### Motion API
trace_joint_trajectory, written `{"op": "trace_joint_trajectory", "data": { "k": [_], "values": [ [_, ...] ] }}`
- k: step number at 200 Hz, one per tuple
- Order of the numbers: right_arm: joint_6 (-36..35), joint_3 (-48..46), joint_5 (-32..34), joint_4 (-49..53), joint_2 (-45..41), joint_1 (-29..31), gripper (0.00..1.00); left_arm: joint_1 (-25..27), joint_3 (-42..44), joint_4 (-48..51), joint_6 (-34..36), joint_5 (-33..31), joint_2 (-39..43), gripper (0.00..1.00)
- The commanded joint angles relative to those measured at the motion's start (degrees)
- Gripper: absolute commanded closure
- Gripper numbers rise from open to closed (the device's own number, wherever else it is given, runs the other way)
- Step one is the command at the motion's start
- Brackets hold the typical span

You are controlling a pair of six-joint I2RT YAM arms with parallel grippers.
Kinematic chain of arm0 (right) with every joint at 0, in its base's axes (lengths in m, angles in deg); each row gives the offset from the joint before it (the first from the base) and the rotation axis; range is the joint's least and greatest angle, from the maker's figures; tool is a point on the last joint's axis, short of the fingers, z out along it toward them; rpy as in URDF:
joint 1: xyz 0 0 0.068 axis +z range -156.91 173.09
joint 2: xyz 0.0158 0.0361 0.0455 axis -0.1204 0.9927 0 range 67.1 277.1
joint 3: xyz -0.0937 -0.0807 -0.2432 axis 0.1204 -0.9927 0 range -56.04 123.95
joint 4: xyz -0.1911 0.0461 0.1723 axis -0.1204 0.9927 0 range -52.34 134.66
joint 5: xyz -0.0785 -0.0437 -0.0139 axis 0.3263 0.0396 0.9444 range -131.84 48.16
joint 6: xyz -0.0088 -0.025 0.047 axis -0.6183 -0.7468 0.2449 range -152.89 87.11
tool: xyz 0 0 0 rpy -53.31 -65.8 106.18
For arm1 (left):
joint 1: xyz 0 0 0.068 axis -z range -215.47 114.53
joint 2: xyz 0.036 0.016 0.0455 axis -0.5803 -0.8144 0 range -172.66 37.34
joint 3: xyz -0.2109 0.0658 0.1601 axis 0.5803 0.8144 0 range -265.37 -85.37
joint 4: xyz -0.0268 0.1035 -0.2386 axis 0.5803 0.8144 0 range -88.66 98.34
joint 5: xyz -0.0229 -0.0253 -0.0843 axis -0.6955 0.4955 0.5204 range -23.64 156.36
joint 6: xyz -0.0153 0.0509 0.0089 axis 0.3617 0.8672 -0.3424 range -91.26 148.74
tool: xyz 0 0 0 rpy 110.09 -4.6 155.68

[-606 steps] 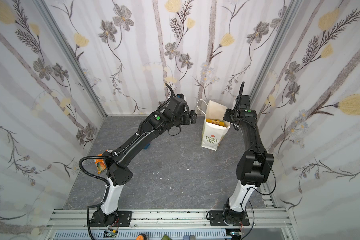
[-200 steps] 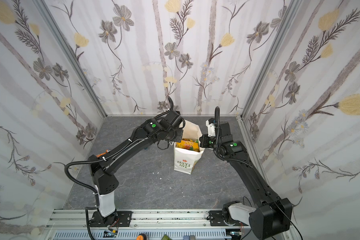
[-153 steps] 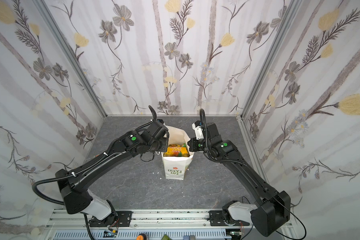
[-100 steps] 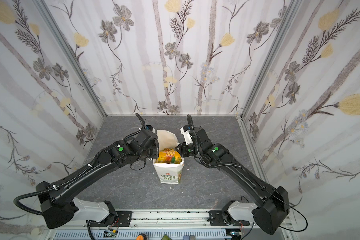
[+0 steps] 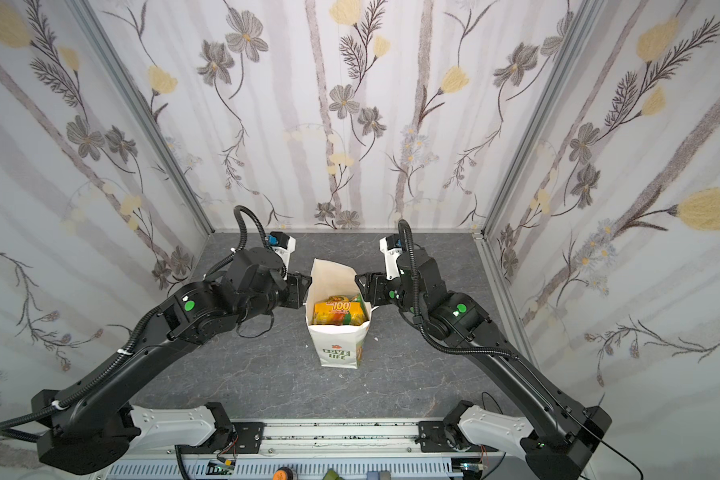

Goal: Take the snacks out of the paper bag

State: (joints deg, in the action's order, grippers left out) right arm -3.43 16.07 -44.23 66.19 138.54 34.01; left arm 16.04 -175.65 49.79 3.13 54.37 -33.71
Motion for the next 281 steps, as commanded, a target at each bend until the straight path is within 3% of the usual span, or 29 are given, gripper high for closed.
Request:
{"op": "trace_joint_trajectory", "data": {
  "k": [1,34,56,81,126,148,220,262,281],
  "values": [
    [-2.4,0.1,-2.1,-1.1,-3.4,0.1,0.35,0.3,-4.6,1.8,6.6,3.6,-2.1,0.71],
    [-5.5,-2.9,-13.0,-4.9,-9.7,0.1,0.31,0.3,-12.4,7.0,14.1,8.7,-9.6,0.69],
    [-6.6,-3.8,-16.2,-4.8,-12.5,0.1,0.28,0.3,-14.5,9.7,16.4,10.1,-14.8,0.66],
    [-7.0,-4.1,-16.1,-2.9,-14.3,0.2,0.26,0.3,-13.2,10.2,18.6,12.8,-19.1,0.61],
    [-8.0,-5.8,-15.5,-2.7,-16.2,0.0,0.08,0.4,-7.1,7.8,18.5,12.5,-22.0,0.56],
    [-8.3,-6.4,-14.8,-2.5,-16.0,0.0,0.02,0.4,-3.4,5.7,18.0,13.6,-22.8,0.47],
    [-8.9,-7.5,-14.1,-2.3,-14.8,-0.1,0.01,0.4,3.9,-1.6,16.7,12.3,-25.6,0.33],
    [-8.6,-8.4,-14.0,-2.5,-14.8,-0.1,0.01,0.4,6.6,-5.0,16.1,12.5,-27.6,0.32],
    [-8.5,-8.5,-13.8,-2.5,-14.9,-0.1,0.00,0.4,8.1,-5.1,15.6,11.8,-28.5,0.41]
  ]
}}
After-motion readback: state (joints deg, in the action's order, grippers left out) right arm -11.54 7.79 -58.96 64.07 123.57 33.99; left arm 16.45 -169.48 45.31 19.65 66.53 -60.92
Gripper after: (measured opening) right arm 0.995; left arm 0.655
